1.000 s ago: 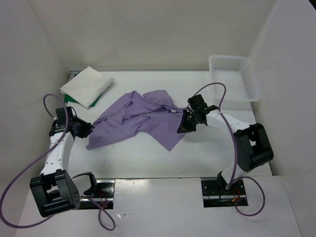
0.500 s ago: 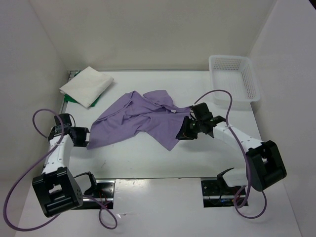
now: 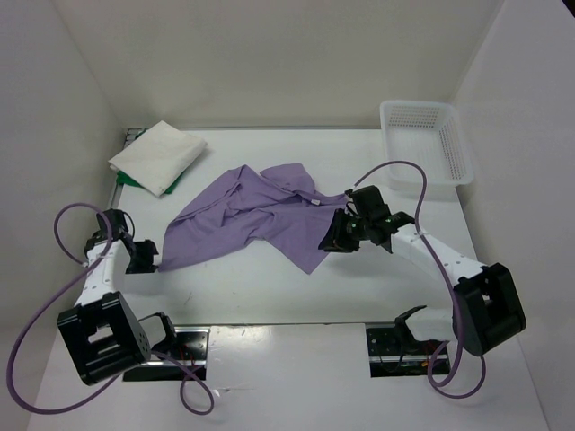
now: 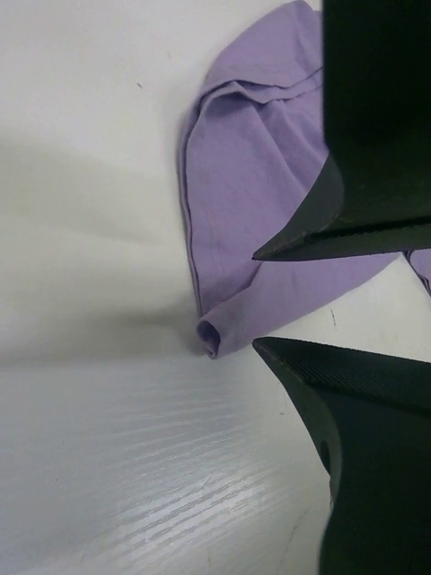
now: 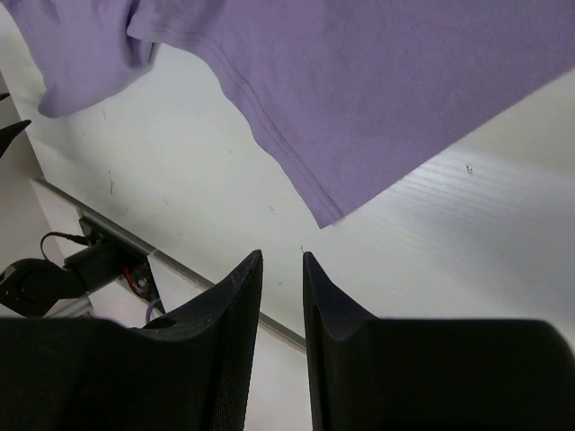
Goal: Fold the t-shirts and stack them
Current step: Flatten out the tshirt
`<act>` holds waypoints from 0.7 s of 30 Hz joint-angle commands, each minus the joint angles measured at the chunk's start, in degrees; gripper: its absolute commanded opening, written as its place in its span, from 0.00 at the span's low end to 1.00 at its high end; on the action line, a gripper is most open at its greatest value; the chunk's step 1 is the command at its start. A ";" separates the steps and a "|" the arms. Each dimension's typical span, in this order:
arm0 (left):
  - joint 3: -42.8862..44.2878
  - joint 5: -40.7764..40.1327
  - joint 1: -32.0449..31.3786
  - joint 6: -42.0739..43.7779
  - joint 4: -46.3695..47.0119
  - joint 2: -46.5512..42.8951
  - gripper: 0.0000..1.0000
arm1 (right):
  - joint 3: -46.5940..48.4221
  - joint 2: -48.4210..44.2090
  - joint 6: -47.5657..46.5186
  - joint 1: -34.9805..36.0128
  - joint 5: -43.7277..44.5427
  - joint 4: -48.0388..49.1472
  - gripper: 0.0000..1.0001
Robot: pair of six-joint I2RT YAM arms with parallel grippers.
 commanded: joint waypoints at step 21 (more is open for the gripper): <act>-1.57 1.22 0.85 1.03 4.24 6.89 0.44 | -0.59 -1.91 -0.27 0.60 2.12 2.22 0.31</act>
